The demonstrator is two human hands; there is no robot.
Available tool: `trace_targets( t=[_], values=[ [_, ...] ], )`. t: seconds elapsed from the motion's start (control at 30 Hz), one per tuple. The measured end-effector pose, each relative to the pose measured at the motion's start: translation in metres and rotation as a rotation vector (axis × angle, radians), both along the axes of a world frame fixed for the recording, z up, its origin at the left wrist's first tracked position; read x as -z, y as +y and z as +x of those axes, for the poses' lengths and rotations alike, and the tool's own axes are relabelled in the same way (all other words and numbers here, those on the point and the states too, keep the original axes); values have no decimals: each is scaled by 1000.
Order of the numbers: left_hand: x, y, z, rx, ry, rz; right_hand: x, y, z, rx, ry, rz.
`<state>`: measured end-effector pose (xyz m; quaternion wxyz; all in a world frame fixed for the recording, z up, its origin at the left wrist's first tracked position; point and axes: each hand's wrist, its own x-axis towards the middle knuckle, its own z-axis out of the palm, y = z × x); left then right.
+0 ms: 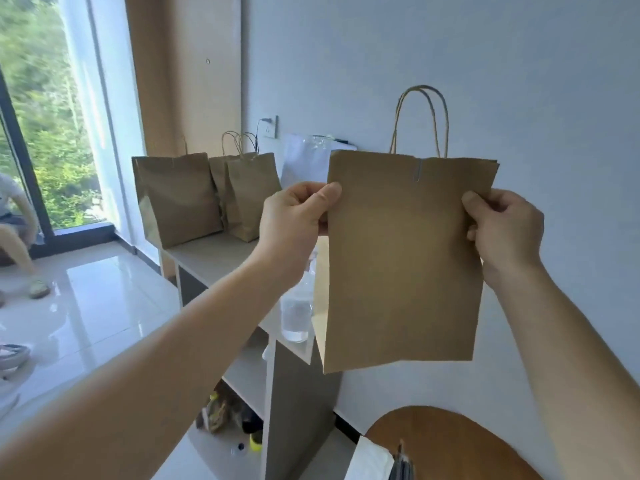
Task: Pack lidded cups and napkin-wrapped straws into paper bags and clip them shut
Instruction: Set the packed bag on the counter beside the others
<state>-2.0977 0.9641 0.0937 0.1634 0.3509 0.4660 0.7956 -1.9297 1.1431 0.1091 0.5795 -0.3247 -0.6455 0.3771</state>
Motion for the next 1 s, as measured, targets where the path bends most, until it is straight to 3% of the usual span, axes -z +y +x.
trace_targets(
  t=[0.33, 0.57, 0.8, 1.0],
  values=[
    [-51, -26, -108, -332, 122, 13, -53, -4, -141, -244, 31, 73],
    [-47, -21, -197, -621, 207, -104, -52, 22, -265, -430, -7, 54],
    [-7, -13, -292, -724, 217, -216, -21, 42, -375, -645, -134, -102],
    [30, -18, -385, -726, 271, -323, 13, 51, -476, -669, -233, -172]
  ],
)
